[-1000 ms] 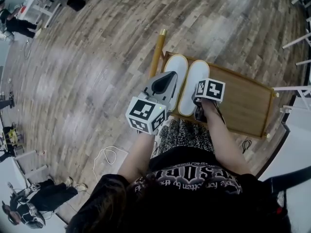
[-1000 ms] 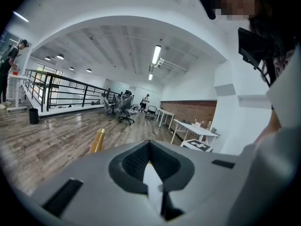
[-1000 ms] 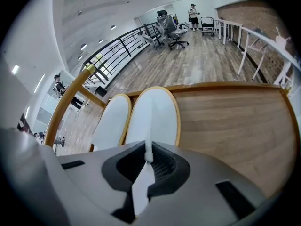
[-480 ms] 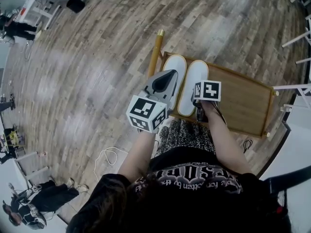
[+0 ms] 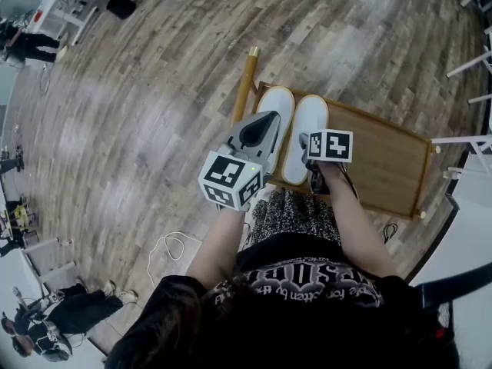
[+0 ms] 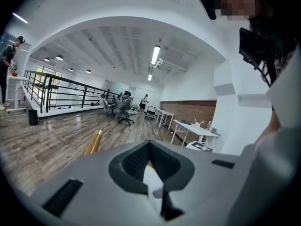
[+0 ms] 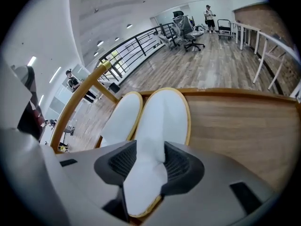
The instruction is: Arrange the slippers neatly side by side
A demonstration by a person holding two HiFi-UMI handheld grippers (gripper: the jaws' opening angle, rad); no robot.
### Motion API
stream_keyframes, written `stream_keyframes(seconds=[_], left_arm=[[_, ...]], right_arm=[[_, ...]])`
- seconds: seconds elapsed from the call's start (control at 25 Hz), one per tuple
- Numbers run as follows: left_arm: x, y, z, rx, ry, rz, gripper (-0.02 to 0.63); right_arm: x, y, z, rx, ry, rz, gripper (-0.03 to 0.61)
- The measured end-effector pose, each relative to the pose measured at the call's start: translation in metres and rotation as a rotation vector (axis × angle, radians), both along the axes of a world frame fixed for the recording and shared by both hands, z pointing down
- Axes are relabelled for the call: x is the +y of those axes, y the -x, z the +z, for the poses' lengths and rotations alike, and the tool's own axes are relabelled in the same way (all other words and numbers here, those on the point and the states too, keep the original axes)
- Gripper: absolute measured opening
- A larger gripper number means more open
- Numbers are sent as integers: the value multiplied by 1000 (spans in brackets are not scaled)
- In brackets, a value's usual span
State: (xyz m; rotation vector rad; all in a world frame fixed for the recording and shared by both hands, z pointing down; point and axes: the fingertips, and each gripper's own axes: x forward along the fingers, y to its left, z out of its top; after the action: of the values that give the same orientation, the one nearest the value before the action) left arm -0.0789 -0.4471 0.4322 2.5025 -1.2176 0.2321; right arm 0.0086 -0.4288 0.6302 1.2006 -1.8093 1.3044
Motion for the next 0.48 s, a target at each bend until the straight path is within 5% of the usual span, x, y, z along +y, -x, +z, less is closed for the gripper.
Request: stream_keyframes(seconds=[0.2,0.48], left_arm=[[3,-3,1,-5,0,11,3],[-1,-7,3,-21,6,-4,3]], right_arm=[[7,-1,-13,-61,-3,-12,219],[-3,-19,-72,-60,-133,5,193]])
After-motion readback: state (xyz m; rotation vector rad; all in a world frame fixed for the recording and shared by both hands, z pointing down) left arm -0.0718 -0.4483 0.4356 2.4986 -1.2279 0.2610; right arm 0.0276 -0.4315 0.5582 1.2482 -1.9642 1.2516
